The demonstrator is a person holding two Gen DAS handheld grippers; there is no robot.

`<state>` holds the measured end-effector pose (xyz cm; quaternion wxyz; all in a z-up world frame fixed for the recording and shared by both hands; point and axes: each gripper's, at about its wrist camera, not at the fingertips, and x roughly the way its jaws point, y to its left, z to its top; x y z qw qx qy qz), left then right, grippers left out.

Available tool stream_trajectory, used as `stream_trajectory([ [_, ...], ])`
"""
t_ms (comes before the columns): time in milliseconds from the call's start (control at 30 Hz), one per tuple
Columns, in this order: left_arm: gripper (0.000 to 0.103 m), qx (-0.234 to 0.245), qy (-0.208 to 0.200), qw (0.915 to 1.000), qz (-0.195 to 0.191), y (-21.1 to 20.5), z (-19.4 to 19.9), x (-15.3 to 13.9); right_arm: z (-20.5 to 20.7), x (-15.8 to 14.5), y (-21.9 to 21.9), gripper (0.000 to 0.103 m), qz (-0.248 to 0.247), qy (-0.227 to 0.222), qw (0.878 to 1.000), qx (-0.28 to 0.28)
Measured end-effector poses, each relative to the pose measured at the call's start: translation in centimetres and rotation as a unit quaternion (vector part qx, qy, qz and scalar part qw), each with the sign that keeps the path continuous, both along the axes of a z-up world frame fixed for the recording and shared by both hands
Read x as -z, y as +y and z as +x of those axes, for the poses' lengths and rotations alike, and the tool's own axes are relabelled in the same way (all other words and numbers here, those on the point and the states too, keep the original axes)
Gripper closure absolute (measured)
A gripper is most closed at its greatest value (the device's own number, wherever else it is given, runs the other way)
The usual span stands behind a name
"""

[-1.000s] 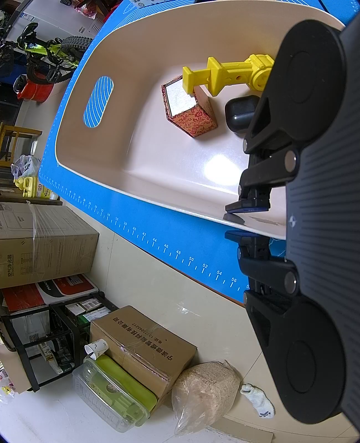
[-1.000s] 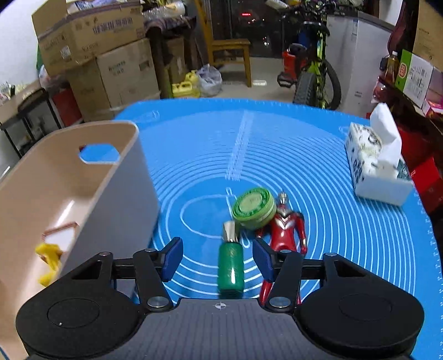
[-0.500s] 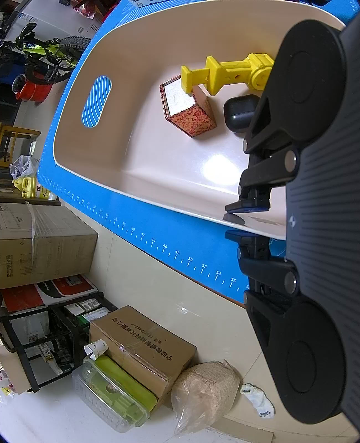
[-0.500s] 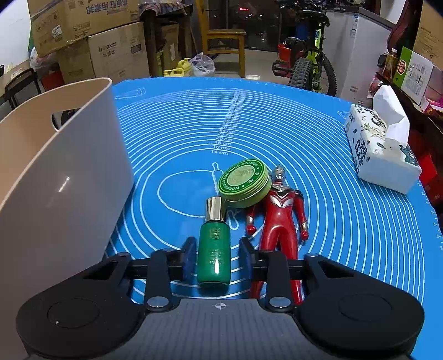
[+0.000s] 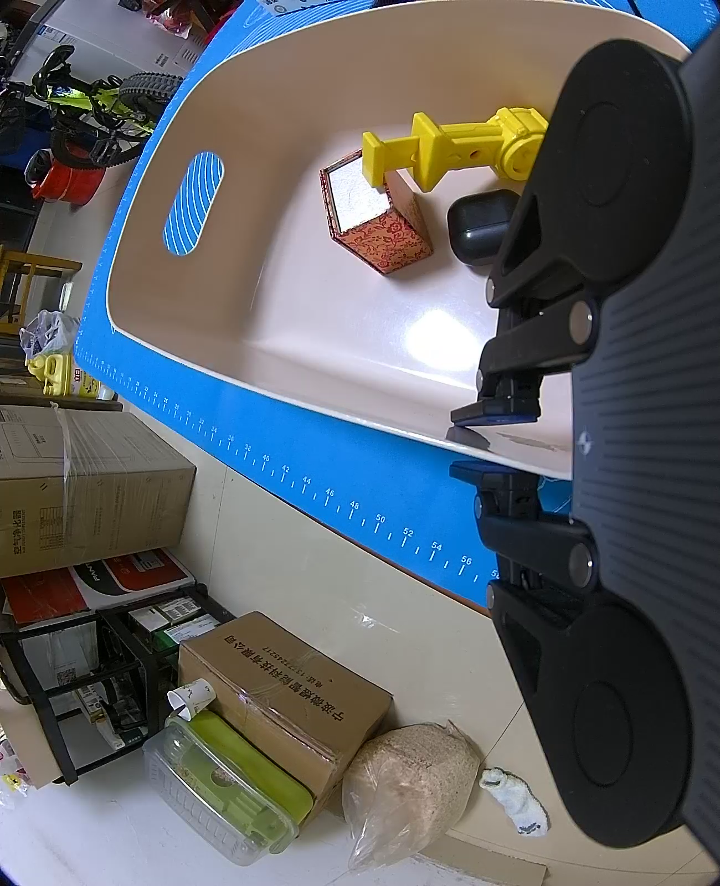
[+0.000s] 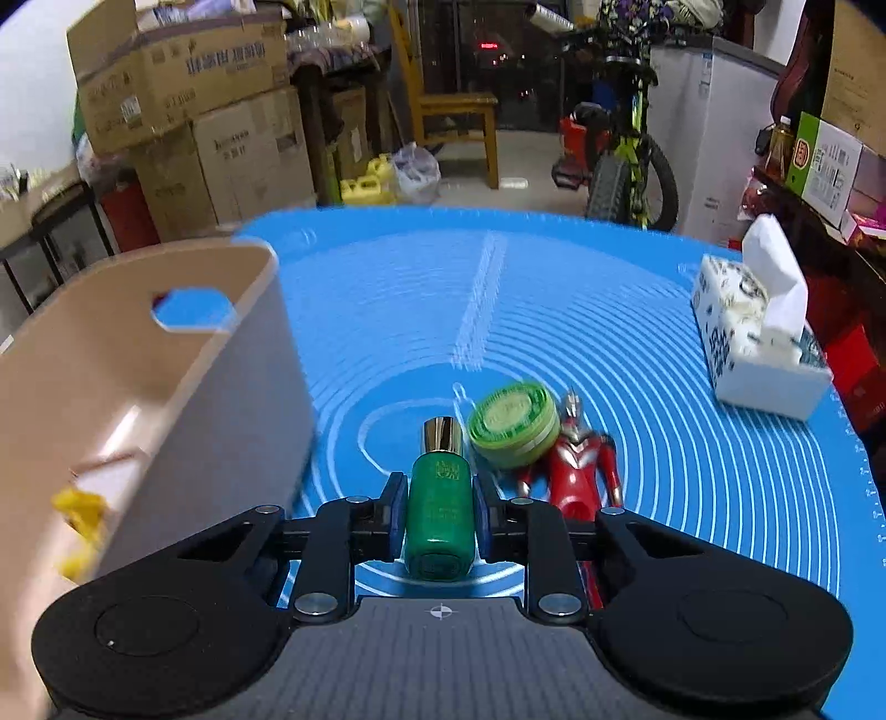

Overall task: Organize rigid objects
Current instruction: 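Carry the green bottle into the bin and open the right gripper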

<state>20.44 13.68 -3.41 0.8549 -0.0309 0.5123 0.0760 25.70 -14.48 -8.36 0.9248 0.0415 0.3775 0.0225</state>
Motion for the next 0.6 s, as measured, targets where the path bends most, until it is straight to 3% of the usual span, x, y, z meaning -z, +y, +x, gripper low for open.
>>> stream_trajectory([
  [333, 0.088, -0.001, 0.0, 1.0, -0.001, 0.0, 0.0, 0.0, -3.0, -6.7, 3.6, 0.069, 0.041, -0.086, 0.994, -0.059],
  [600, 0.088, 0.0, 0.0, 1.0, -0.001, -0.1, 0.1, 0.0, -5.0, -8.5, 8.6, 0.069, 0.052, -0.085, 0.983, -0.153],
])
